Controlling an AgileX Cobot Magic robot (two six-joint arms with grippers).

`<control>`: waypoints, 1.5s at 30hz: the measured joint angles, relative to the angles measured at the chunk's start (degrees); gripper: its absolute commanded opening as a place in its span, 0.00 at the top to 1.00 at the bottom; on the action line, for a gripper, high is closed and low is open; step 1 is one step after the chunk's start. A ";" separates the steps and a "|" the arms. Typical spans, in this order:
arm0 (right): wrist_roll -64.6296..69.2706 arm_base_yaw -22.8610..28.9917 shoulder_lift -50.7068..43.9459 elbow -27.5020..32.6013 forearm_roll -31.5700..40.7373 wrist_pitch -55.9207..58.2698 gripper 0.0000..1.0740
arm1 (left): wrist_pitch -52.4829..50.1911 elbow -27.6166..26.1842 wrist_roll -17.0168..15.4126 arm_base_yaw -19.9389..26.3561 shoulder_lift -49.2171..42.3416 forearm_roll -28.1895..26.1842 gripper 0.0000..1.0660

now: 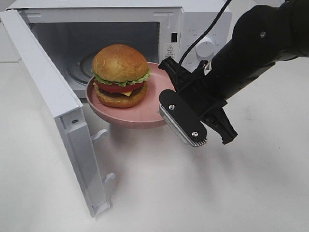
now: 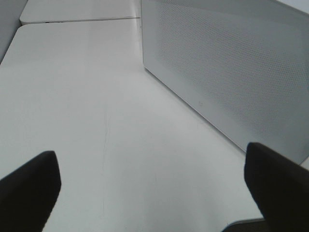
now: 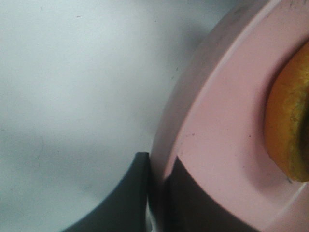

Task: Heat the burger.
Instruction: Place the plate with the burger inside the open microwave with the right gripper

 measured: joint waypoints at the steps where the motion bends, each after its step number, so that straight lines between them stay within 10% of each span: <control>1: 0.00 0.00 0.00 0.00 0.00 0.00 1.00 | 0.00 0.00 0.00 0.00 0.00 0.00 0.09; 45: 5.10 0.69 12.55 -14.27 -0.92 0.00 1.00 | 0.00 0.00 0.00 0.00 0.00 0.00 0.09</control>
